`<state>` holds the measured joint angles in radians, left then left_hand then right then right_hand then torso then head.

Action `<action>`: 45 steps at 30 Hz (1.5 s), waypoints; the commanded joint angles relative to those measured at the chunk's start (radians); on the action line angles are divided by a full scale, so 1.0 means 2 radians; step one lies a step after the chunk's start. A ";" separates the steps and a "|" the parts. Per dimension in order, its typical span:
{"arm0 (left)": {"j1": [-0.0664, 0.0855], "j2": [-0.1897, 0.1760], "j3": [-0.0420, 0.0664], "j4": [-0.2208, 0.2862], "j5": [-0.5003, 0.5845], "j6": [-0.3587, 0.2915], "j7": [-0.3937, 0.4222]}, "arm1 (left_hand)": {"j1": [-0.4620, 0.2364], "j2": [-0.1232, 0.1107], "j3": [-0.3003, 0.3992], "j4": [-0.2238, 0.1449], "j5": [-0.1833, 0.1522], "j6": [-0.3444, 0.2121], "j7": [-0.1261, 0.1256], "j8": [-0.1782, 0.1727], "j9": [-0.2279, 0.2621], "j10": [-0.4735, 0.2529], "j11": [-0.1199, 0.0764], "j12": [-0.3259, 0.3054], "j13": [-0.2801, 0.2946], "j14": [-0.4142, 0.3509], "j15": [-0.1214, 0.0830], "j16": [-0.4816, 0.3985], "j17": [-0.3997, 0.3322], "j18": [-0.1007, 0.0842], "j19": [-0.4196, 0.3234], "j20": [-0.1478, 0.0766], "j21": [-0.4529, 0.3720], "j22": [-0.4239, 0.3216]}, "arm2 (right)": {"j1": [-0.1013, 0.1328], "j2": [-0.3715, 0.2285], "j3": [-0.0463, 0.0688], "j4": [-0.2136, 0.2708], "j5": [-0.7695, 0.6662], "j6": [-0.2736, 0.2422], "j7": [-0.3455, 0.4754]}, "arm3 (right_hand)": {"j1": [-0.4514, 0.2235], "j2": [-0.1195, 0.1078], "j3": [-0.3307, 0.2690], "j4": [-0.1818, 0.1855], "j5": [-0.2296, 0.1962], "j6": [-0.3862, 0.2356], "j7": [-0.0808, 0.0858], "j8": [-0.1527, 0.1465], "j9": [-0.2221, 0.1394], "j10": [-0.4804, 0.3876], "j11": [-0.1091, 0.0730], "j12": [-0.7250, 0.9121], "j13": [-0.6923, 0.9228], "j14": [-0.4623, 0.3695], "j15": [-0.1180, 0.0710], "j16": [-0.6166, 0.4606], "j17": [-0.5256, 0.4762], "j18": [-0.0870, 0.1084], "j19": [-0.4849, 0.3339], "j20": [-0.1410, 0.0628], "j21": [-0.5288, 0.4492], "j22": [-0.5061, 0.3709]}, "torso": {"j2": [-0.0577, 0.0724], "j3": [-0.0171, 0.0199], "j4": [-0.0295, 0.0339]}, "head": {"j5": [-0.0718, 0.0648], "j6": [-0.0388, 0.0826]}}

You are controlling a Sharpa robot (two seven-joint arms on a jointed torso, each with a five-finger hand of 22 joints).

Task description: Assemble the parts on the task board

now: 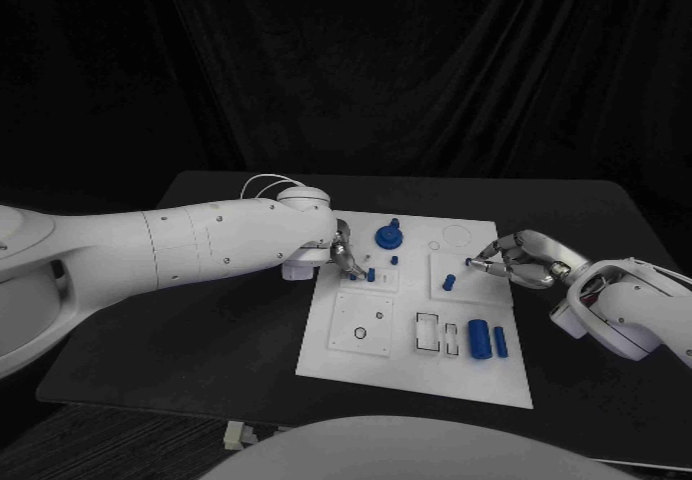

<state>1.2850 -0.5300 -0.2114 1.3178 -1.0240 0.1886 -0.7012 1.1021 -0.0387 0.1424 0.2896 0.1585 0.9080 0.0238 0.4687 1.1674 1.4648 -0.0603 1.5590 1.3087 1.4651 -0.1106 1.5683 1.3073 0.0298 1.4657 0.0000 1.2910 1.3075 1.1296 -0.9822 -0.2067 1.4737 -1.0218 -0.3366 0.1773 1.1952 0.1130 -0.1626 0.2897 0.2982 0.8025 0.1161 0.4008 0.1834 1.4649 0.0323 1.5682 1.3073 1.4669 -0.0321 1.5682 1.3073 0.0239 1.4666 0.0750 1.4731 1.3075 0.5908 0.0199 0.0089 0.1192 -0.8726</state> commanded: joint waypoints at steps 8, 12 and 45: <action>-0.001 -0.009 0.000 0.010 0.001 0.001 -0.009 | -0.002 0.001 -0.005 -0.002 0.004 -0.014 0.002 -0.003 0.003 0.047 0.006 -0.003 0.123 0.053 0.004 0.001 0.132 0.010 0.029 0.003 -0.004 0.098 | -0.001 0.000 0.000 0.000 0.000 0.003 -0.004 | 0.005 0.000 -0.002 -0.001 0.003 -0.001 0.002 0.000 0.001 0.053 0.004 0.001 0.132 0.052 0.003 0.001 0.132 0.003 0.025 0.004 -0.002 0.112 | 0.000 0.0000 0.0003 | 0.000 0.000; -0.001 -0.016 0.000 0.017 0.001 -0.001 -0.008 | 0.005 0.001 -0.004 -0.003 0.013 -0.015 0.002 -0.003 0.005 0.047 0.006 -0.003 0.123 0.053 0.004 0.001 0.132 0.010 0.029 0.004 -0.004 0.098 | -0.001 0.000 0.000 0.000 0.000 0.004 -0.004 | 0.005 0.000 -0.002 -0.001 0.003 -0.001 0.002 0.000 0.001 0.053 0.004 0.001 0.132 0.052 0.003 0.001 0.132 0.003 0.025 0.004 -0.002 0.112 | 0.000 0.0000 0.0002 | -0.001 0.000; 0.038 -0.110 0.000 0.127 0.028 -0.059 0.180 | 0.158 -0.014 0.019 -0.022 0.018 -0.016 0.017 -0.064 -0.079 -0.006 0.023 -0.063 0.075 0.042 0.021 -0.023 0.115 0.017 0.003 0.017 -0.055 0.088 | -0.001 -0.010 0.000 0.006 0.000 -0.006 0.001 | 0.005 0.000 -0.003 -0.001 0.004 -0.001 0.001 0.000 0.001 0.053 0.004 0.001 0.132 0.052 0.003 0.001 0.132 0.003 0.025 0.004 -0.002 0.112 | -0.001 0.0001 -0.0004 | -0.014 0.000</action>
<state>1.3577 -0.7502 -0.2124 1.5704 -0.9758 0.1841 -0.5488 1.3970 -0.0664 0.1708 0.2482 0.1797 0.8787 0.0536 0.3557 1.0340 1.4576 -0.0203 1.4489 1.3090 1.4654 -0.0740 1.5346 1.3073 0.0458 1.4658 0.0288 1.1973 1.3074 1.1289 -0.9996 -0.2067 1.4793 -1.0217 -0.3351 0.1778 1.1951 0.1130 -0.1626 0.2897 0.3052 0.8024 0.1161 0.4008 0.1833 1.4649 0.0323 1.5682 1.3073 1.4670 -0.0321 1.5683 1.3073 0.0239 1.4666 0.0750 1.4732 1.3081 0.5903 0.0198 0.0092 0.0928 -0.8726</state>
